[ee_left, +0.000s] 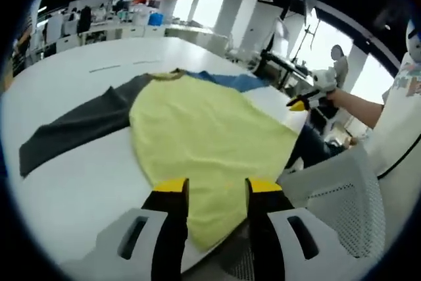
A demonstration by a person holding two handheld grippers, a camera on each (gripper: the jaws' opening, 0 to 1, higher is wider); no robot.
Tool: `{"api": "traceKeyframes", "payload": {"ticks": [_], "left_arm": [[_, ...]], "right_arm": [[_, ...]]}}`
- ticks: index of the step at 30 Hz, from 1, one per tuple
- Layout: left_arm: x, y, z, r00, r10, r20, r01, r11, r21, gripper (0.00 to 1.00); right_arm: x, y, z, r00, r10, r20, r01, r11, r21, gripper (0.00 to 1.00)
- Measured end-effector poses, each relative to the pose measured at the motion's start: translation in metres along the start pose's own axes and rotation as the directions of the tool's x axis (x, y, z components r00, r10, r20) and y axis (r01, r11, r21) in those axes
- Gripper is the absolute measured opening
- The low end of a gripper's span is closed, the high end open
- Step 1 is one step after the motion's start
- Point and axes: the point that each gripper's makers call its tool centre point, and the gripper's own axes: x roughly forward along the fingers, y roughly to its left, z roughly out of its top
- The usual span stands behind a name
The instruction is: Fold the garment on the visible template until the final outline fits inside the template.
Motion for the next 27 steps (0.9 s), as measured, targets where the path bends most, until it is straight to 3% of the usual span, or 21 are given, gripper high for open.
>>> {"api": "traceKeyframes", "payload": {"ticks": [18,27], "left_arm": [[0.009,-0.003,-0.001,1.000,-0.017,-0.010,0.017,1.000,-0.003,0.30],[0.012,-0.002,0.002,1.000,-0.012,-0.013,0.012,1.000,-0.002,0.30]], "right_arm": [[-0.002,-0.053,-0.002,0.995,-0.101,0.022,0.099,0.992,0.075,0.20],[-0.006,-0.092,-0.003,0.982,-0.185,0.023,0.181,0.977,0.115,0.19]]}}
